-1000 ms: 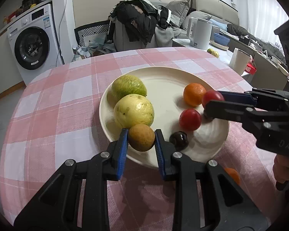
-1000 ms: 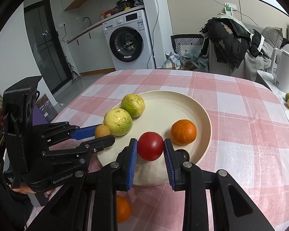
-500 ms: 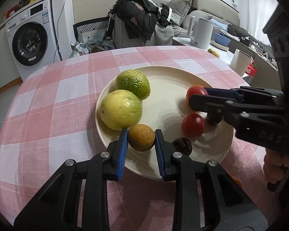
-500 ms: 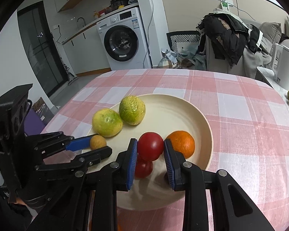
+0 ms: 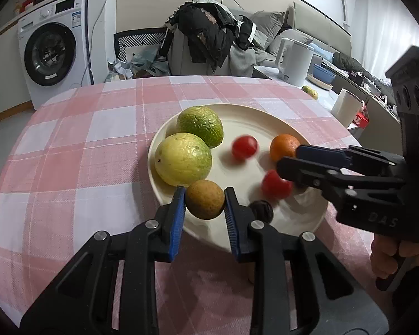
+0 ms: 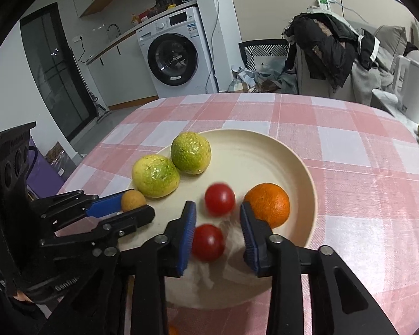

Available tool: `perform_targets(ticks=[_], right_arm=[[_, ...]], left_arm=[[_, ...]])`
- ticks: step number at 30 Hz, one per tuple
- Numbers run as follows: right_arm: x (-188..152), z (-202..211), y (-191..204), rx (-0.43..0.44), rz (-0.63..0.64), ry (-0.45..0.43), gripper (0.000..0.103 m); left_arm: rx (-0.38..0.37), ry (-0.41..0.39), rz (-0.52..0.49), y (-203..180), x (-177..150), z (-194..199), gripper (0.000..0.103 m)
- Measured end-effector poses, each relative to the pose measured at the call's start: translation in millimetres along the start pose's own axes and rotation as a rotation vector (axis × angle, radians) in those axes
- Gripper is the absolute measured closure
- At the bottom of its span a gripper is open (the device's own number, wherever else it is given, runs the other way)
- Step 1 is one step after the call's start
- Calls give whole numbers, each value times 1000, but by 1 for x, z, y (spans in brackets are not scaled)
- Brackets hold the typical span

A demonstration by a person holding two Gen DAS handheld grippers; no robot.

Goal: Organize fruits
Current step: 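Open right gripper to drop the tomato while left gripper releases the brown fruit, then withdraw both grippers and move the right gripper to the orange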

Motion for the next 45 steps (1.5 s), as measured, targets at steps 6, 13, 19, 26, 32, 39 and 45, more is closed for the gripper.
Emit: perform_targets(ticks=[6, 13, 19, 26, 32, 39, 45], right_arm=[[-14, 21, -3, 3, -22, -16, 30], [-28, 46, -9, -36, -39, -69, 0], [-45, 54, -6, -63, -14, -47, 0], [-59, 59, 9, -104, 68, -13, 0], [-65, 56, 20, -87, 126, 29, 0], [-73, 47, 28, -77, 169, 76, 0], [-81, 41, 40, -52, 203, 108, 0]], left_arm=[[66, -37, -47, -6, -8, 25, 77], [90, -106, -22, -7, -19, 63, 23], [106, -126, -33, -14, -32, 88, 14], [93, -132, -71, -25, -49, 102, 4], [90, -119, -79, -24, -53, 100, 4], [99, -102, -33, -12, -54, 92, 4], [107, -97, -17, -8, -53, 87, 4]])
Point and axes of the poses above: each gripper's, at about its wrist camera, not at the fingertips, and z roughly against the way its jaws point, y to its left, x to its top, the point moved 4 cm from there along -z, roughly the way its jaws point
